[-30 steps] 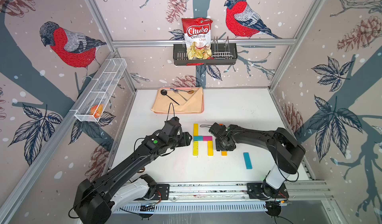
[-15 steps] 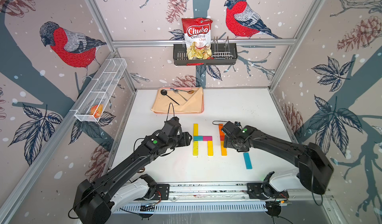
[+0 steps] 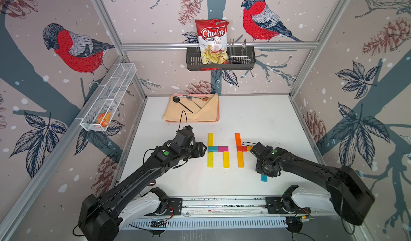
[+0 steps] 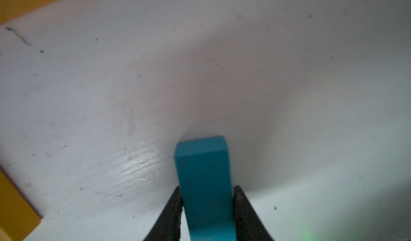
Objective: Assemble the letter h with building blocks
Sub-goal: Pick up the building block from the center of the board, then assemble the building block at the center of the board.
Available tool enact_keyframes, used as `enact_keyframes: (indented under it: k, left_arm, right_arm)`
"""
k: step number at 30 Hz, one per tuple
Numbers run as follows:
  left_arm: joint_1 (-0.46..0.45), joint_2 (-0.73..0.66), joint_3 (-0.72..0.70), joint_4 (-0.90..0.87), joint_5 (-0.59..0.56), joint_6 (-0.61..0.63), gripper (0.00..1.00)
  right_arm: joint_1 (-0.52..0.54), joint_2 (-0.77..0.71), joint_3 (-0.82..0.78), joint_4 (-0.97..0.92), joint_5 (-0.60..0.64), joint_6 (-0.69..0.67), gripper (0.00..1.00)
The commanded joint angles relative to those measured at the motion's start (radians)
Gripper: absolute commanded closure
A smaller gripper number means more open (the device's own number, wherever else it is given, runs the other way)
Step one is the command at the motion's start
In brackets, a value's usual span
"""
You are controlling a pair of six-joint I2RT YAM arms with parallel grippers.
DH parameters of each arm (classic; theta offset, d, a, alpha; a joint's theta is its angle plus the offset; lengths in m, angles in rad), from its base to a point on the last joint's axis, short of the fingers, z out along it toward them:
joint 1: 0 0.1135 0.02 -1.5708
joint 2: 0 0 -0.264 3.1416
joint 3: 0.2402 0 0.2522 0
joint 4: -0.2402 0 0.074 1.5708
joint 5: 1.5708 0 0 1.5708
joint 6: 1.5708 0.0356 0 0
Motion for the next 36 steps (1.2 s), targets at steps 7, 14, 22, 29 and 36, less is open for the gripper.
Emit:
enact_keyframes:
  k: [7,14,22,29,36]
  left_arm:
    - [0.001,0.010,0.009,0.004,0.004,0.000,0.32]
    - [0.000,0.007,0.004,0.015,0.008,-0.002,0.32]
    - [0.000,0.007,0.007,0.012,0.007,0.001,0.32]
    - [0.000,0.011,0.007,0.014,0.009,0.000,0.32]
    - [0.000,0.009,0.014,0.008,0.007,0.000,0.32]
  right_arm:
    - [-0.029,0.143,0.199,-0.008,-0.027,-0.200,0.76]
    - [-0.020,0.180,0.212,-0.004,-0.043,-0.204,0.67]
    - [-0.009,0.178,0.206,-0.009,-0.012,-0.159,0.25]
    - [0.001,0.139,0.133,0.027,-0.047,-0.139,0.44]
    - [-0.037,0.147,0.147,0.043,-0.034,-0.166,0.65]
